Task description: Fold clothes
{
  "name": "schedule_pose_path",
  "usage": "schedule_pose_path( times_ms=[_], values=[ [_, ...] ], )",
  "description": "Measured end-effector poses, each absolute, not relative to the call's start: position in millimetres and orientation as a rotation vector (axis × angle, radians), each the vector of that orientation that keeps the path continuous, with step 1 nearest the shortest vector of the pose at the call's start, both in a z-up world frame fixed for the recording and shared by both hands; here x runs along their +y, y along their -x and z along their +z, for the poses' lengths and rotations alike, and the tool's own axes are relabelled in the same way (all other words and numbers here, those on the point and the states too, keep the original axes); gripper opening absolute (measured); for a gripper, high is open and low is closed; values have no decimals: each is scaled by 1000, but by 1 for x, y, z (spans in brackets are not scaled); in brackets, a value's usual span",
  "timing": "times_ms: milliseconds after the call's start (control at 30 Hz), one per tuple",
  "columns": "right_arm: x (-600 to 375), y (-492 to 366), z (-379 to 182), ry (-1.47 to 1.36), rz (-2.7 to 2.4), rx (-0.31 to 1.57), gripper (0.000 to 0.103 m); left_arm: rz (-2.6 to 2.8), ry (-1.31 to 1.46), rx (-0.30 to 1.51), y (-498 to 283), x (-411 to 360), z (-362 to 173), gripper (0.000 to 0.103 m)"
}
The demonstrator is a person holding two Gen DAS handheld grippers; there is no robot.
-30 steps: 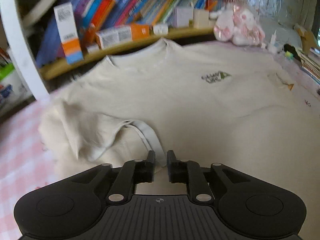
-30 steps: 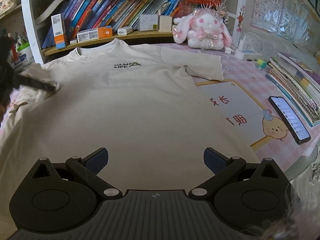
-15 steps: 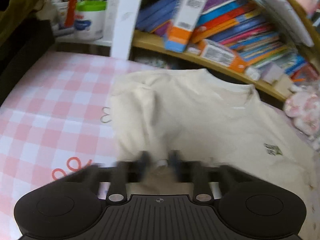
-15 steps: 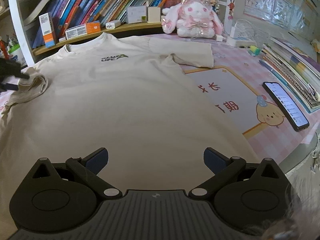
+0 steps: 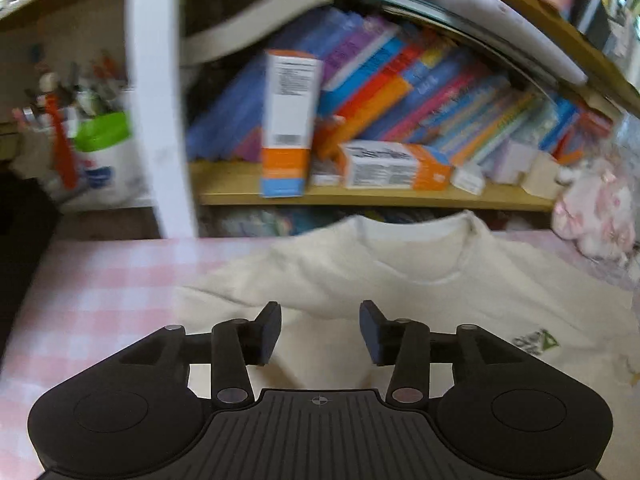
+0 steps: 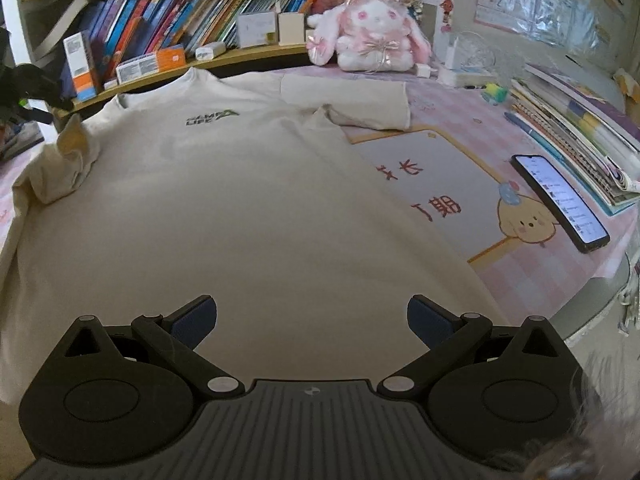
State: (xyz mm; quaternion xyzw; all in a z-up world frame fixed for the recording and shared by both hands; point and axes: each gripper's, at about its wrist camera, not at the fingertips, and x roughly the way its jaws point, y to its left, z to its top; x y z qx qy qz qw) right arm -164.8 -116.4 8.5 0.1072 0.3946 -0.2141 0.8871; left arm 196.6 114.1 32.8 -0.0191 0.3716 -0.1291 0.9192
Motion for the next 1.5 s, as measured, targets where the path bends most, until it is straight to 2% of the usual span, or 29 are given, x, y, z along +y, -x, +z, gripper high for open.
schedule_pose_path(
  times_ms=[233, 367, 433, 500, 533, 667, 767, 1000, 1067, 1133, 1200, 1233, 1333, 1500],
  values=[
    [-119, 163, 4, -253, -445, 835, 103, -322, 67, 842, -202, 98, 9, 43],
    [-117, 166, 6, -232, -438, 838, 103, -421, 125, 907, -226, 64, 1, 38],
    [-117, 168, 7, -230, -447, 841, 103, -510, 246, 847, -223, 68, 14, 42],
    [-119, 170, 8, -234, -460, 838, 103, -603, 384, 761, -215, 78, 31, 55],
    [-120, 170, 8, -240, -467, 837, 103, -590, 393, 740, -212, 85, 39, 64],
    [-122, 173, 8, -260, -476, 823, 103, -325, 207, 805, -191, 133, 35, 60],
    [-121, 173, 7, -267, -468, 819, 103, -232, 220, 840, -157, 176, 20, 60],
    [-107, 163, 4, -263, -423, 833, 103, -319, 229, 862, -93, 175, 3, 62],
    [-100, 161, 6, -242, -401, 828, 103, -342, 159, 870, -88, 164, 0, 56],
    [-96, 161, 7, -236, -399, 825, 103, -370, 83, 888, -86, 154, -3, 44],
    [-92, 161, 8, -230, -396, 823, 103, -352, 23, 888, -87, 150, -5, 23],
    [-90, 161, 9, -227, -395, 822, 103, -336, -4, 883, -88, 148, -6, 7],
    [-85, 161, 11, -219, -392, 818, 103, -231, 95, 855, -87, 174, -4, 3],
    [-79, 162, 13, -204, -383, 814, 103, -225, 170, 910, -72, 213, -9, 6]
  ],
)
